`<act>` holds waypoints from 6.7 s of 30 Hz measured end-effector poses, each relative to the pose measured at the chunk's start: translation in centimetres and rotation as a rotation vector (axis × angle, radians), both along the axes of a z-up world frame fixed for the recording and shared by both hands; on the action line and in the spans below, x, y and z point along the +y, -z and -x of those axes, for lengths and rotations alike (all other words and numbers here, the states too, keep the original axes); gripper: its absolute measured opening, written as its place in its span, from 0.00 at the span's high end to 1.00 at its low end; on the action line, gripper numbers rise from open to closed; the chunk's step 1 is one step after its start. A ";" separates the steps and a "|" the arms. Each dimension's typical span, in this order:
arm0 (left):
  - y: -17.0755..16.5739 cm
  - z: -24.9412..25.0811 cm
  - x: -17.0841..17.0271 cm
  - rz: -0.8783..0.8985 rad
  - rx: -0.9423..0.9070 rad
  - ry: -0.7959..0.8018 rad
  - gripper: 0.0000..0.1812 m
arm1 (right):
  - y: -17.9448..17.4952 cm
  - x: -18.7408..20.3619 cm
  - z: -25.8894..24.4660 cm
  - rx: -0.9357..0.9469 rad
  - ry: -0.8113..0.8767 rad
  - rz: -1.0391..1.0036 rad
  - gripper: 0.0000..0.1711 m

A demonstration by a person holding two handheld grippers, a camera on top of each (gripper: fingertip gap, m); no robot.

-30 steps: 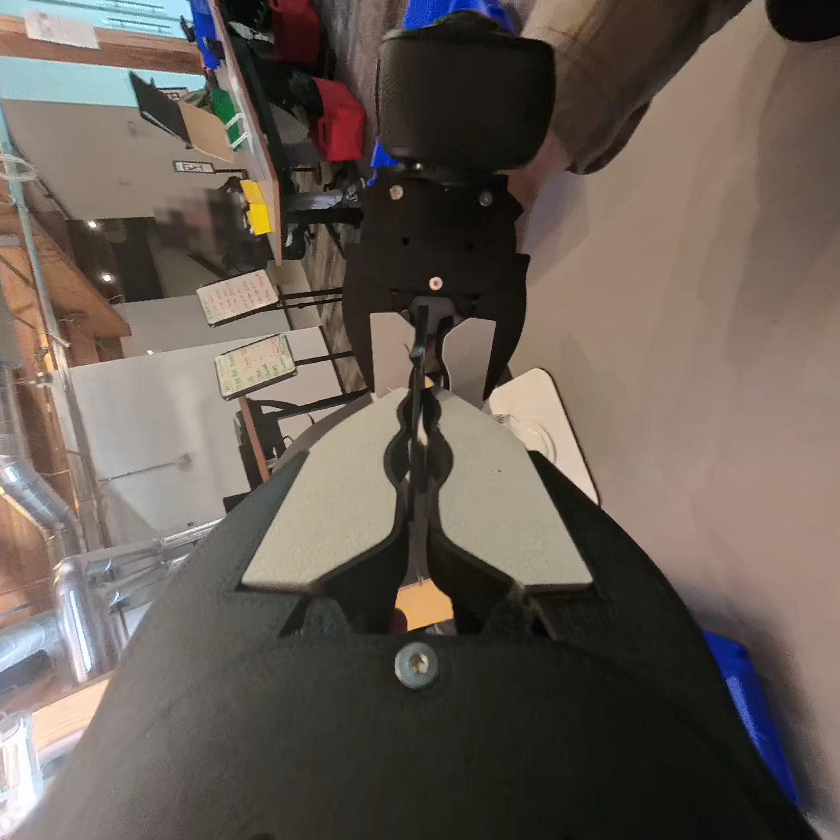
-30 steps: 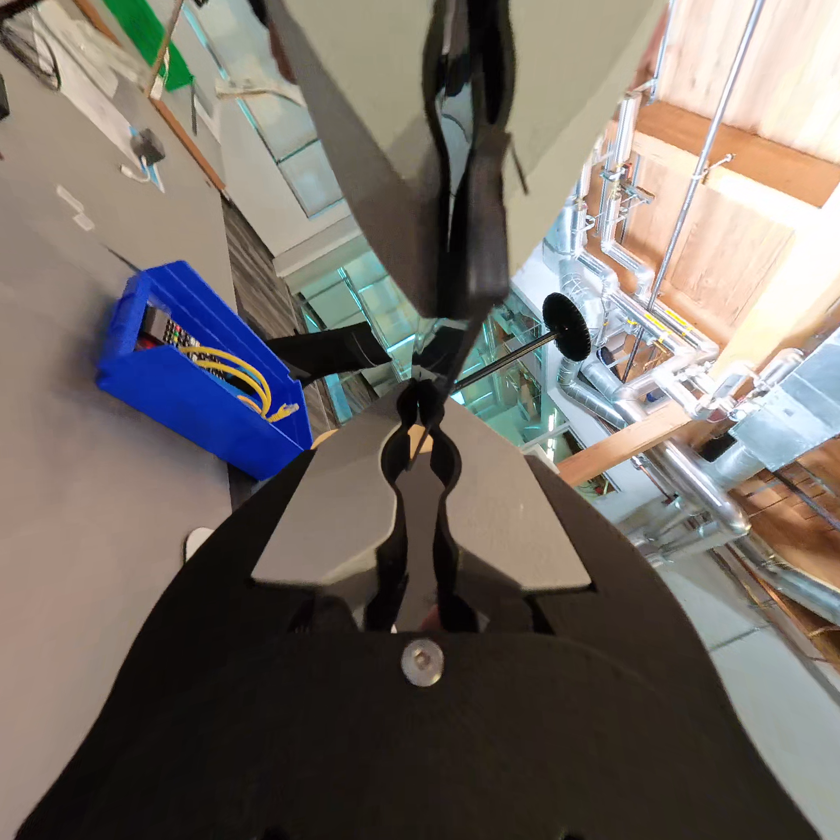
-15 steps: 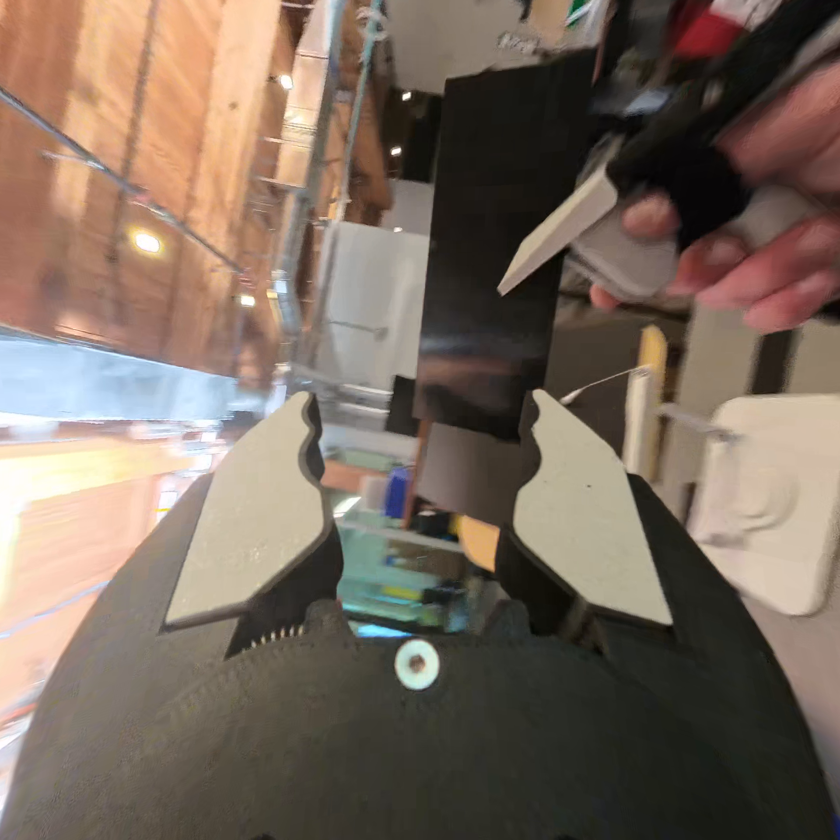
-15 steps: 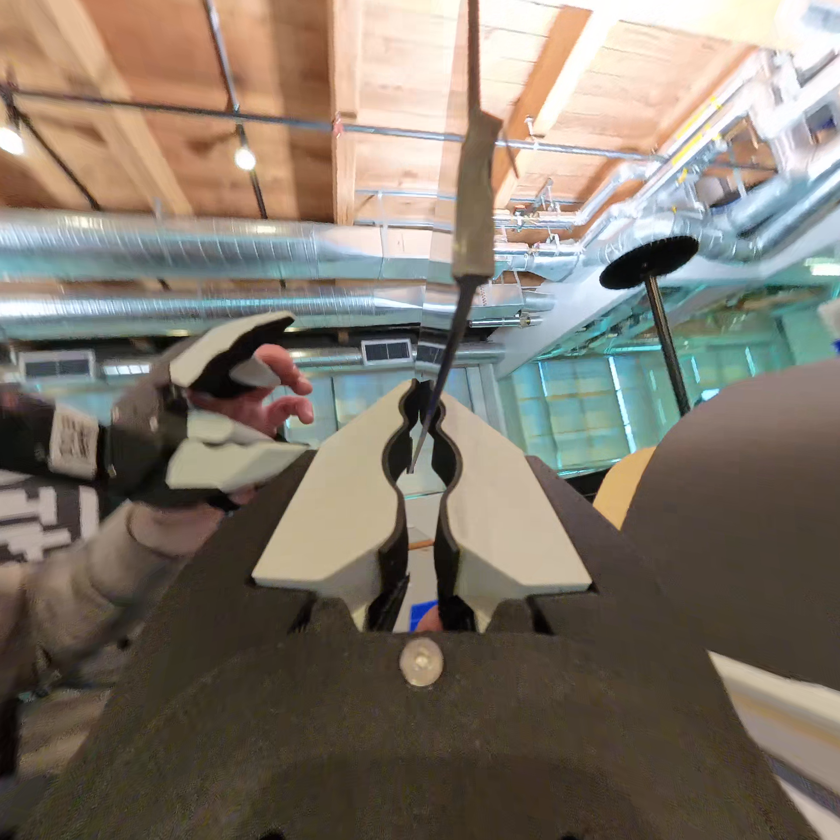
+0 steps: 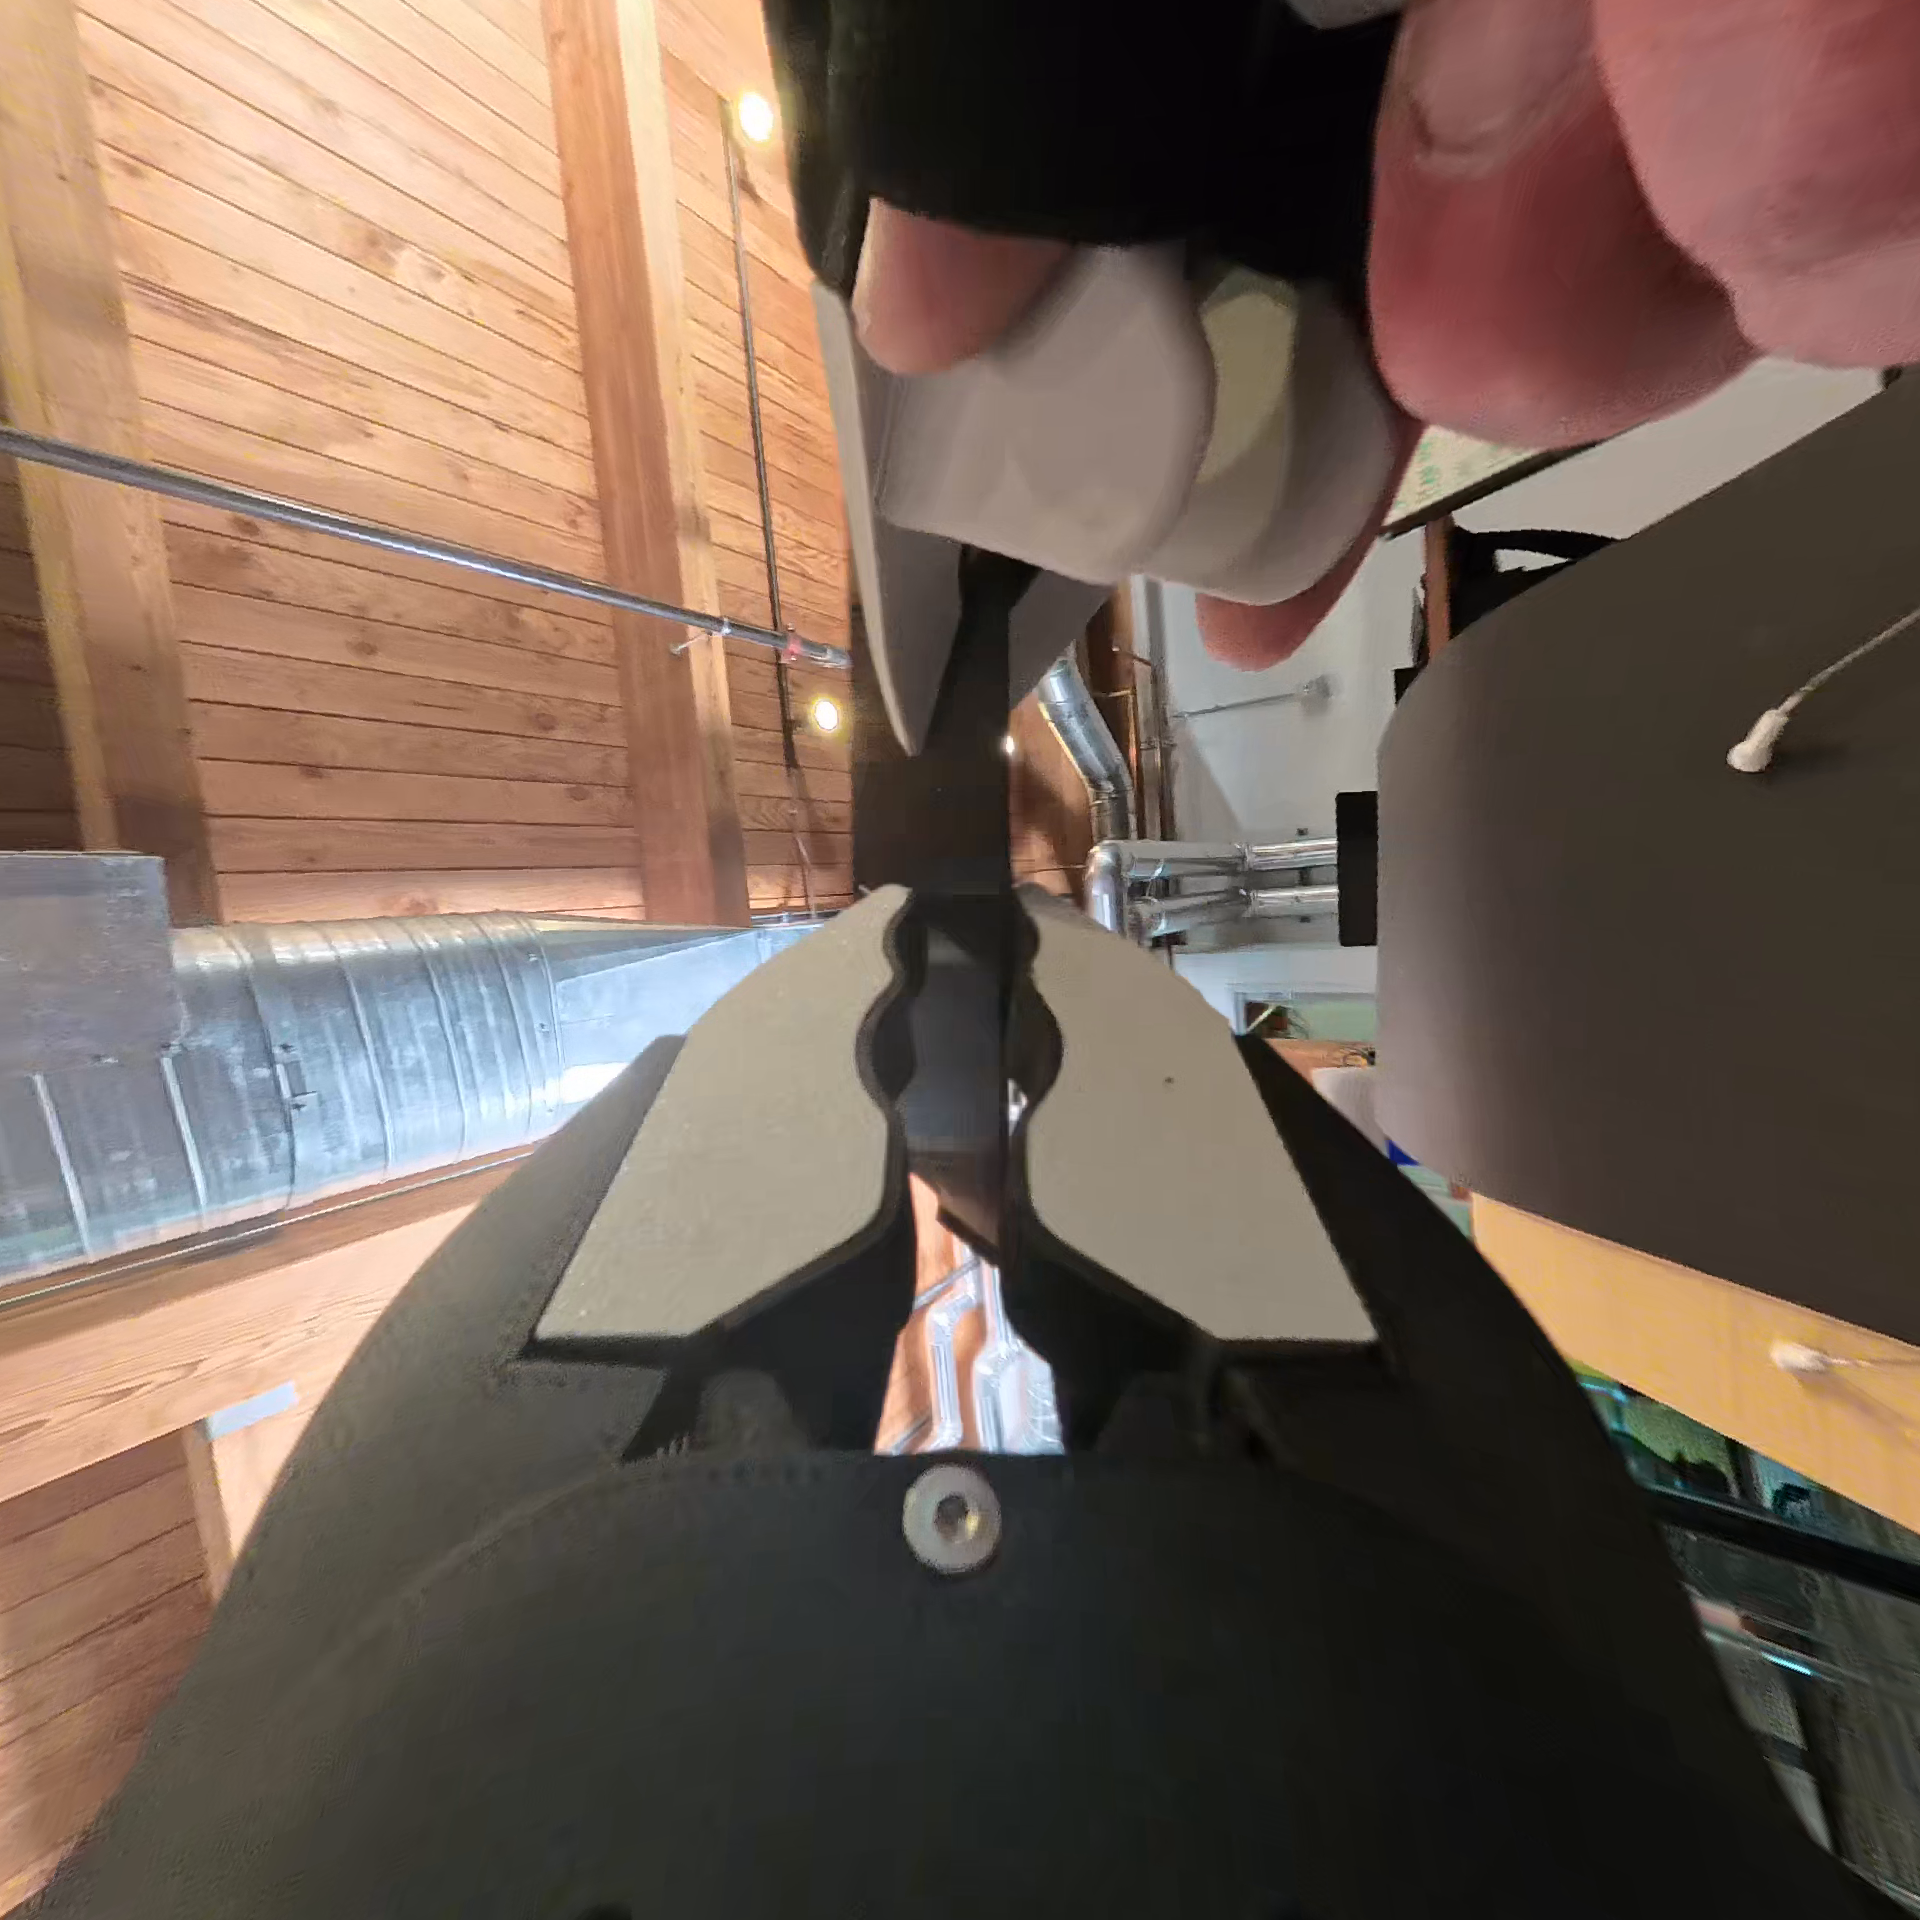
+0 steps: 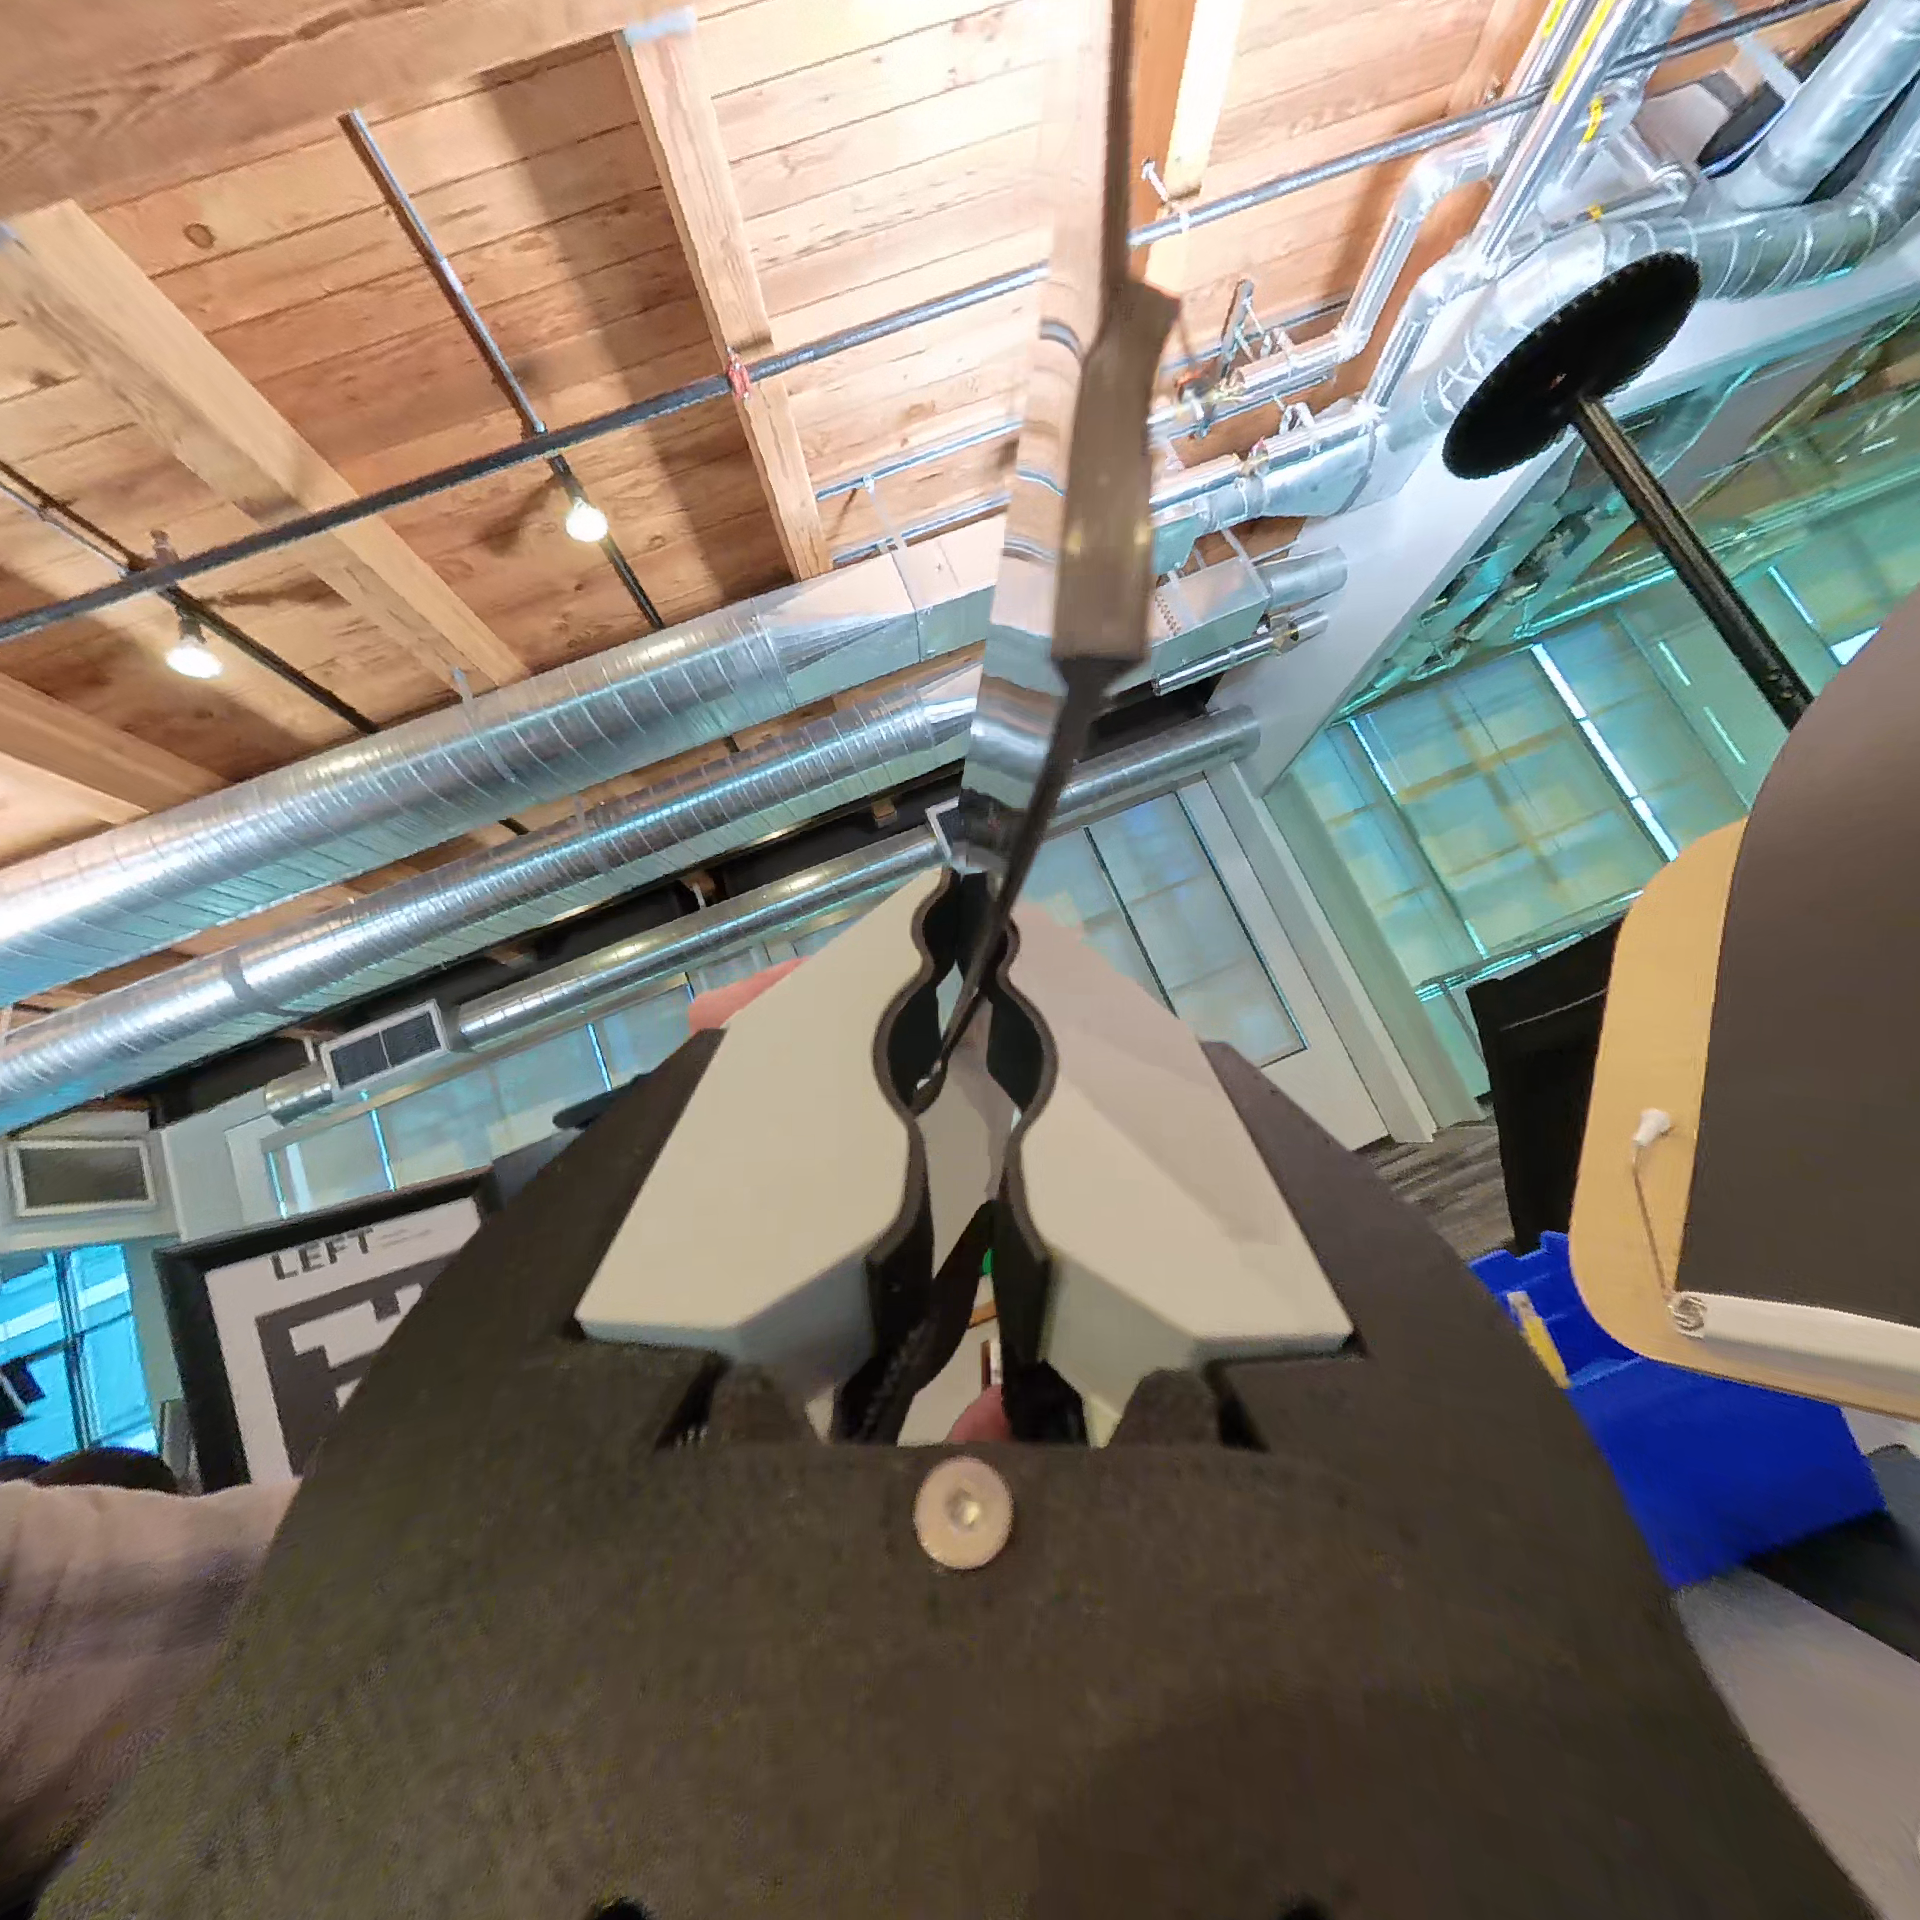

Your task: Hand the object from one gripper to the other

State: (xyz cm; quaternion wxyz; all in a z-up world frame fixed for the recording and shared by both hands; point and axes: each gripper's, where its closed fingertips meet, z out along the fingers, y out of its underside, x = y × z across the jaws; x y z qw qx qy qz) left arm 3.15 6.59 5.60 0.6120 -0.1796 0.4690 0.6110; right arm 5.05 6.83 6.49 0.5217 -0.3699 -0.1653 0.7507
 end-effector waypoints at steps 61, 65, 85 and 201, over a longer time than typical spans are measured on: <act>6.4 3.6 1.7 0.772 0.104 -0.322 0.31 | 10.7 6.2 3.6 -1.168 1.007 -1.097 0.45; 7.1 5.3 2.6 0.768 0.101 -0.371 0.32 | 10.6 5.9 3.6 -1.163 0.989 -1.109 0.45; 8.7 4.8 2.4 0.841 0.049 -0.214 0.99 | 11.0 4.6 4.5 -1.137 1.033 -1.246 1.00; 9.5 -2.2 4.4 0.670 -0.664 0.163 0.99 | 2.4 4.0 -0.7 -0.221 0.341 -0.288 0.34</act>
